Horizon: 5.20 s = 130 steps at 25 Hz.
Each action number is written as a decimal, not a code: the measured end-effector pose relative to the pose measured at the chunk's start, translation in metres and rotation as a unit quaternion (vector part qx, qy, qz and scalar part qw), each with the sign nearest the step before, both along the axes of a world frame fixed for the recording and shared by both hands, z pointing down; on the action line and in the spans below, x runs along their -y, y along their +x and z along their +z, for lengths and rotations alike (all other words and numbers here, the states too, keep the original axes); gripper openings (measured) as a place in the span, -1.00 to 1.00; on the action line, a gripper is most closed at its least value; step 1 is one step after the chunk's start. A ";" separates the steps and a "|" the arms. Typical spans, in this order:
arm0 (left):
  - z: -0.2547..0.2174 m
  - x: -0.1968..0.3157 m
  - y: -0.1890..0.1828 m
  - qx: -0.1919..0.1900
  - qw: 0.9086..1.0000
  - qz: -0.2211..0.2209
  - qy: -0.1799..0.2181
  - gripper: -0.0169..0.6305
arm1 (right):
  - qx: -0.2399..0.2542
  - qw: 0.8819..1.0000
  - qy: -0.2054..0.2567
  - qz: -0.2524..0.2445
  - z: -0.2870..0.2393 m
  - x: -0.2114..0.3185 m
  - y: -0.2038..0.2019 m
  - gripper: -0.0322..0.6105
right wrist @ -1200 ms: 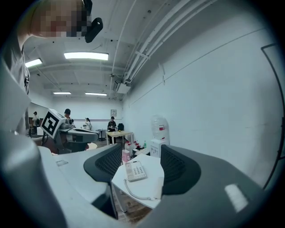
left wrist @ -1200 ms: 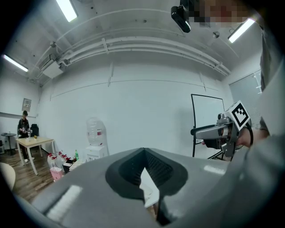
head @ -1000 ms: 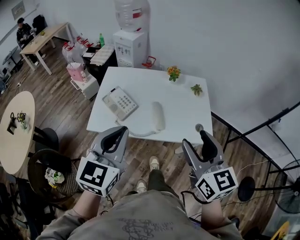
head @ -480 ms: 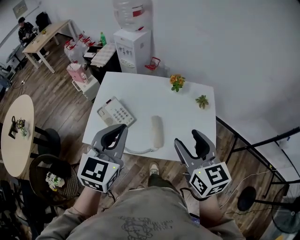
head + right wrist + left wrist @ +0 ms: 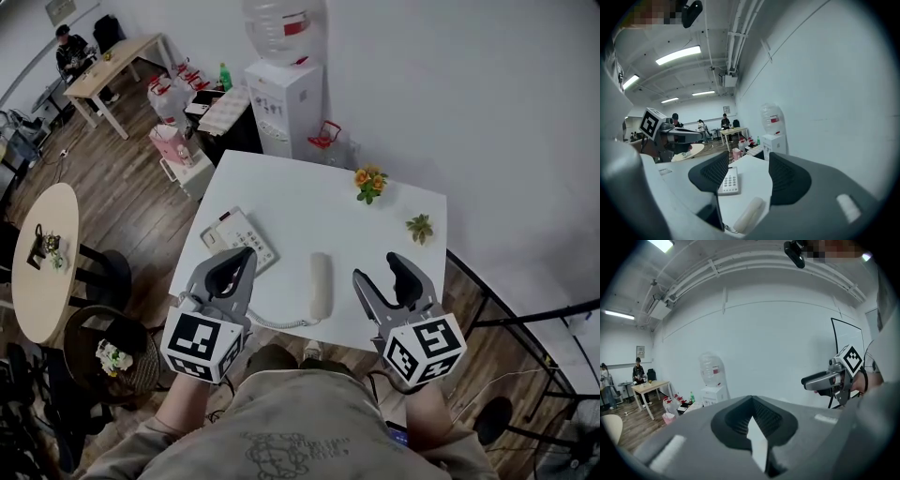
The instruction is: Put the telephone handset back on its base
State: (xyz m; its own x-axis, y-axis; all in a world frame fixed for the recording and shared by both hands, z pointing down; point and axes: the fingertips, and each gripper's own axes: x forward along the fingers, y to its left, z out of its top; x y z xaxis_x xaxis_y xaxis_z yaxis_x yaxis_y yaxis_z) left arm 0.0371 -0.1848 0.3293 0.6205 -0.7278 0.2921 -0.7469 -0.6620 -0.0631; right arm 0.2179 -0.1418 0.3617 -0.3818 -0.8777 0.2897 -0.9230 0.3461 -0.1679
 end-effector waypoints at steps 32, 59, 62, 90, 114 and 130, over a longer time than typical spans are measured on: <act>0.115 0.052 -0.030 0.060 0.992 0.056 -0.096 -0.95 | -0.023 0.980 -0.192 0.052 0.187 0.063 -0.049 0.01; 0.285 0.027 -0.100 0.194 0.958 0.054 -0.204 -0.95 | -0.089 0.925 -0.352 0.109 0.367 0.044 -0.072 -0.07; 0.288 0.026 -0.109 0.187 0.958 0.045 -0.215 -0.95 | -0.081 0.925 -0.352 0.117 0.368 0.044 -0.069 -0.12; 0.213 0.046 -0.242 0.093 0.963 -0.161 -0.197 -0.95 | -0.085 0.952 -0.233 -0.182 0.262 0.154 -0.308 -0.15; 0.227 0.039 -0.281 0.091 0.950 -0.206 -0.216 -0.95 | -0.129 0.934 -0.257 -0.213 0.317 0.166 -0.354 -0.05; 0.121 0.090 -0.244 0.072 0.979 -0.164 -0.094 -0.95 | -0.009 0.981 -0.119 -0.151 0.129 0.185 -0.278 -0.33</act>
State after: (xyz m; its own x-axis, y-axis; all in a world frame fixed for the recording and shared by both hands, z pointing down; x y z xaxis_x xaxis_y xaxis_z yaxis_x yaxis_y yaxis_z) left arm -0.2067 -0.2745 0.4501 0.3055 -0.8058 0.5073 -0.9133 -0.3988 -0.0834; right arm -0.0600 -0.3264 0.4908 -0.6071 -0.6317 0.4821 -0.7878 0.5578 -0.2612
